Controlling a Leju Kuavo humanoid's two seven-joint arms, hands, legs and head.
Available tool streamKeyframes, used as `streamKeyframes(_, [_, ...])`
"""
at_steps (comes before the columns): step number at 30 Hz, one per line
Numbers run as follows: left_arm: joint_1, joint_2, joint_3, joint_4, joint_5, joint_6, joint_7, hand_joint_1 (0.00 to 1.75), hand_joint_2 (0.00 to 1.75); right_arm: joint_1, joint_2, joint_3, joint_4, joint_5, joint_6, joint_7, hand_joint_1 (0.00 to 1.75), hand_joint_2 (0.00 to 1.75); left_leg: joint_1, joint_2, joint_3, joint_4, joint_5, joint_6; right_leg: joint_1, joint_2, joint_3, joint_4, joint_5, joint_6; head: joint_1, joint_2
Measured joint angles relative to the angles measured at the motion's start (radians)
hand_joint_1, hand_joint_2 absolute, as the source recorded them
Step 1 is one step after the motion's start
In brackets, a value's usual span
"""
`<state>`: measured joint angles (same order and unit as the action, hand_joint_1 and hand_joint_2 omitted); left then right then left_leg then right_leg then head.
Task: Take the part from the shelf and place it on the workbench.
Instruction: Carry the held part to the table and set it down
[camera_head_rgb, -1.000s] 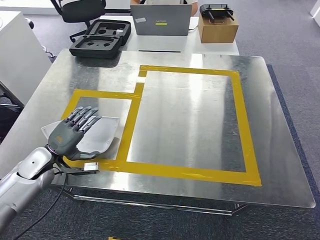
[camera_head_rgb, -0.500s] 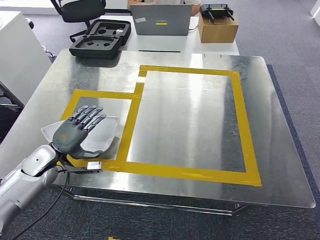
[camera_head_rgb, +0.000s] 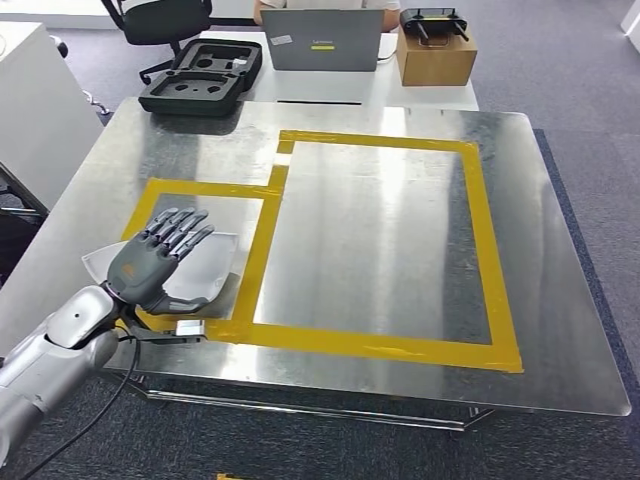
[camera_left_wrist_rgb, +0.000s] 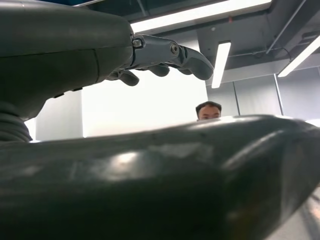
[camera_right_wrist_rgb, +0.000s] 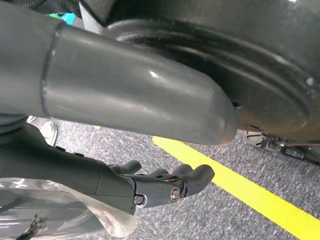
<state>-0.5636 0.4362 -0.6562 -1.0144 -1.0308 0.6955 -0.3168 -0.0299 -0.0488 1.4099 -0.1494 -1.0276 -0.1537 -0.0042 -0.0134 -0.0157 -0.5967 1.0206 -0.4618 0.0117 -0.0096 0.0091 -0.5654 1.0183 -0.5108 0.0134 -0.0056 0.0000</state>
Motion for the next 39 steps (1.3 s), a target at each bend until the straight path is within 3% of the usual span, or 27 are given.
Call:
streamKeyframes(13, [-0.006,0.004,-0.001,0.007,0.008,0.002,-0.024,0.0,0.0,-0.001,-0.006,-0.001,0.005,0.0,0.001,0.005,0.0,0.0,0.0,0.0,0.0,0.0,0.0,0.0,0.0,0.0,0.0,0.0,0.0,0.0,0.0,0.0])
streamKeyframes(24, [0.007,0.041,0.079,0.013,0.026,0.002,-0.11,0.0,0.0,-0.017,0.008,0.005,0.005,0.048,-0.014,0.057,0.0,0.0,0.0,0.0,0.0,0.0,0.0,0.0,0.0,0.0,0.0,0.0,0.0,0.0,0.0,0.0])
streamKeyframes(28, [0.001,0.033,0.113,0.039,0.005,0.002,-0.146,0.0,0.0,-0.032,0.009,0.027,0.005,0.093,-0.031,0.072,0.0,0.0,0.0,-0.001,0.0,0.0,0.0,0.0,0.0,-0.001,0.0,0.0,0.0,0.0,0.0,0.0])
streamKeyframes(39, [-0.013,0.008,0.129,0.072,-0.007,0.003,-0.15,0.0,0.0,-0.038,-0.021,0.084,0.005,0.134,-0.057,0.08,0.0,0.0,-0.001,-0.001,0.0,0.001,0.0,0.0,-0.001,-0.001,0.001,0.0,0.001,0.001,0.0,0.0])
